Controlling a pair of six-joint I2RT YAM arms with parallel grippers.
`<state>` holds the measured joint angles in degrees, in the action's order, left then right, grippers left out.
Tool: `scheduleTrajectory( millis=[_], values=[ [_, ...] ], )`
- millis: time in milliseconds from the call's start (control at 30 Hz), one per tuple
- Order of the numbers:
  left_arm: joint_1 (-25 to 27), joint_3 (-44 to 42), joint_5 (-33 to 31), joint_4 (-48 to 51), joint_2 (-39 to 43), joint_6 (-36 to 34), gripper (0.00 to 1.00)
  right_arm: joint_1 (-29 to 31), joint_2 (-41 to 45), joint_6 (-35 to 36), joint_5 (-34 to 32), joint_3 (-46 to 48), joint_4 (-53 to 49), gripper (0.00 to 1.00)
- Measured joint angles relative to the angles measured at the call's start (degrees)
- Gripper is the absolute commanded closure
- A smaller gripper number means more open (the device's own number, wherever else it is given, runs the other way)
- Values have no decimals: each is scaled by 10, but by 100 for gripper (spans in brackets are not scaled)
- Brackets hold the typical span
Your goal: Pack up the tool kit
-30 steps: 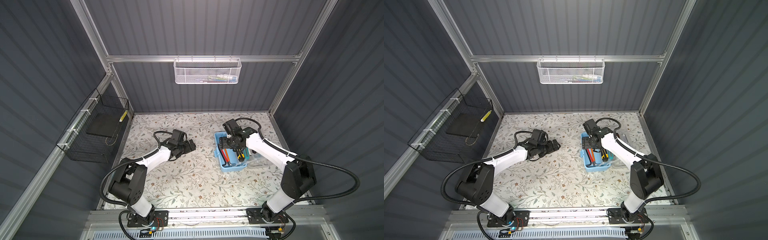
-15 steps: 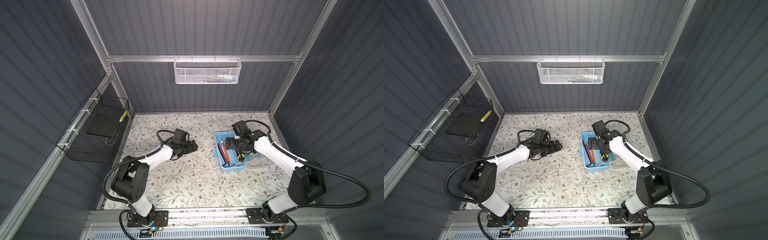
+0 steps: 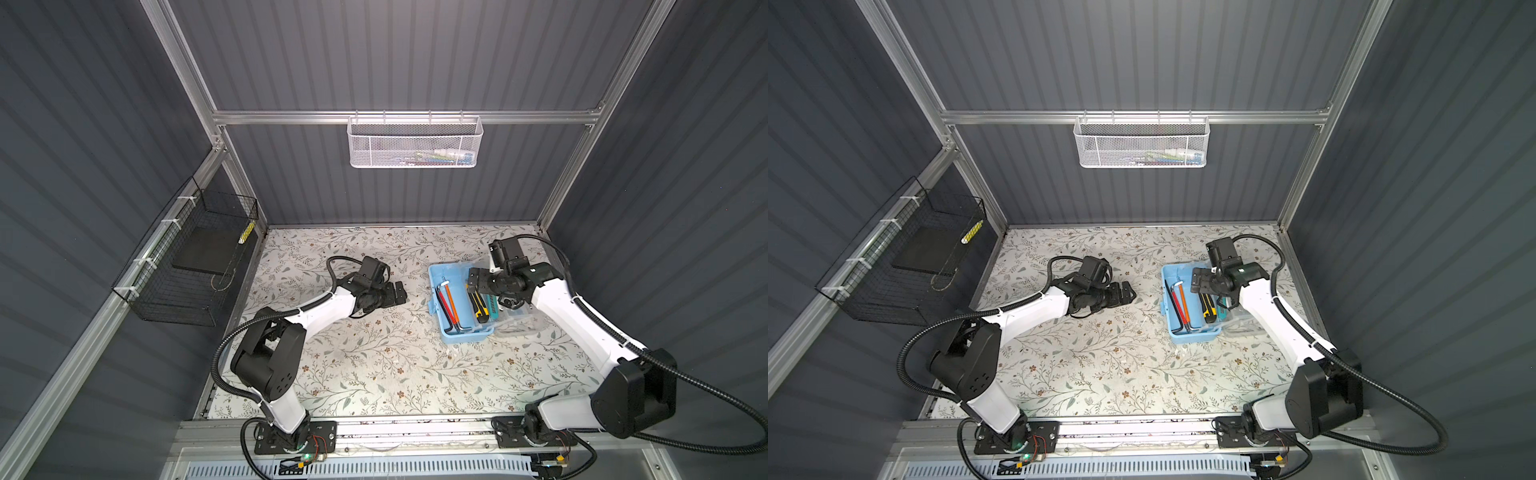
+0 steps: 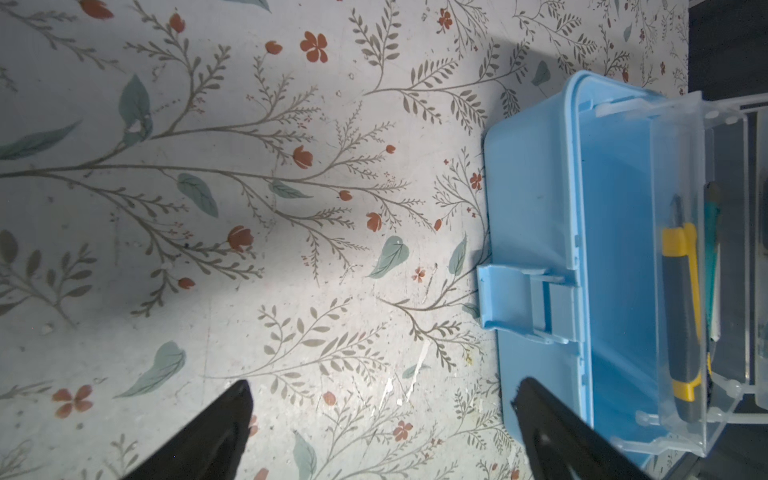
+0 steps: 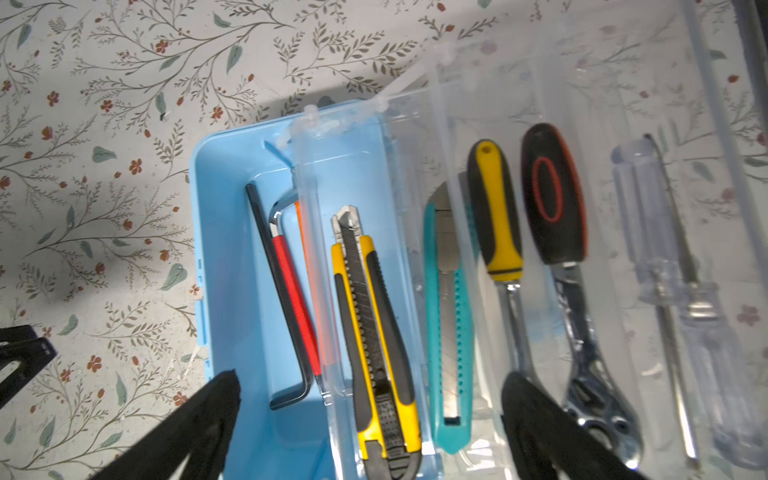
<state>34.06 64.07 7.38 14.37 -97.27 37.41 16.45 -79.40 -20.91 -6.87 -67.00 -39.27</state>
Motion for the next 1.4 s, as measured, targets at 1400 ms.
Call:
scheduleTrajectory(
  millis=[1400],
  values=[
    [2, 16, -26, 37, -10, -12, 0, -20, -38, 20, 107, 51, 74, 12]
  ],
)
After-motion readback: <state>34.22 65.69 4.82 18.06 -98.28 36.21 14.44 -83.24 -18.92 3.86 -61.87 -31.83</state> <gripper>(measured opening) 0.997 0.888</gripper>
